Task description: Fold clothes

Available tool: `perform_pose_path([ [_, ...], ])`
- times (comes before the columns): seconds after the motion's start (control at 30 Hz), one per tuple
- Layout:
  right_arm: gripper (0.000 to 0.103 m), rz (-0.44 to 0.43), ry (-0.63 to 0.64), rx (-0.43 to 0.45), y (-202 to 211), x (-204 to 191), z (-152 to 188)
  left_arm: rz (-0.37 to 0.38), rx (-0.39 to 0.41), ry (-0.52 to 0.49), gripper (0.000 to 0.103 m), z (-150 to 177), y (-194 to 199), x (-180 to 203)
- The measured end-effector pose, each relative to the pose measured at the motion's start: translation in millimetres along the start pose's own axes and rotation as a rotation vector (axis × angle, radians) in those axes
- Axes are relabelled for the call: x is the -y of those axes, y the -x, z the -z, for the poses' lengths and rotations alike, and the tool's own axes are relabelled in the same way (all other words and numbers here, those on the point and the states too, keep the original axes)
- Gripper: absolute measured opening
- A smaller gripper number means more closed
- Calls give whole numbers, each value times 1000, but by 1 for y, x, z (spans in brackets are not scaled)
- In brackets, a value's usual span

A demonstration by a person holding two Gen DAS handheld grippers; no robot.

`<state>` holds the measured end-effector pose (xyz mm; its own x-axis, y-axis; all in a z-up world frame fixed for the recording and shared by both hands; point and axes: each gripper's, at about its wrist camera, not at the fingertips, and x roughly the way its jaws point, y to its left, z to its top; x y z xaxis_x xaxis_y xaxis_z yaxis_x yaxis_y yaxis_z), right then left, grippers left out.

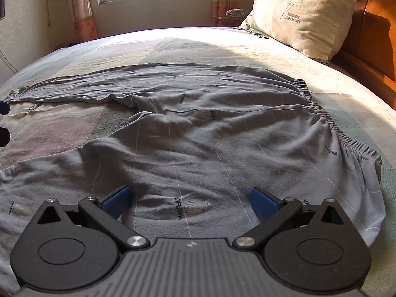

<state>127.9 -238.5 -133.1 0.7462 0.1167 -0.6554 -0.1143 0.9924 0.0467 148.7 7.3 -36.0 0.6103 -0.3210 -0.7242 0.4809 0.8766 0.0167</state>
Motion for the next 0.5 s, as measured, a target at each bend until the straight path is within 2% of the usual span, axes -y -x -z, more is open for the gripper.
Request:
perform_pose_path([
  [0.13,103,-21,-28,54,2,6,5,120,-28,-23,102,-6,16,23],
  [0.23,103,-42,-21,54,2,9,5,154,-39,-42,102,-8,21,38],
  [0.4,103,-81,44,51,6,12,8,223,-121,58,102,5,-6,52],
  [0.5,103,-115,47,44,9,17,8,226,-179,114,102,18,-30,56],
])
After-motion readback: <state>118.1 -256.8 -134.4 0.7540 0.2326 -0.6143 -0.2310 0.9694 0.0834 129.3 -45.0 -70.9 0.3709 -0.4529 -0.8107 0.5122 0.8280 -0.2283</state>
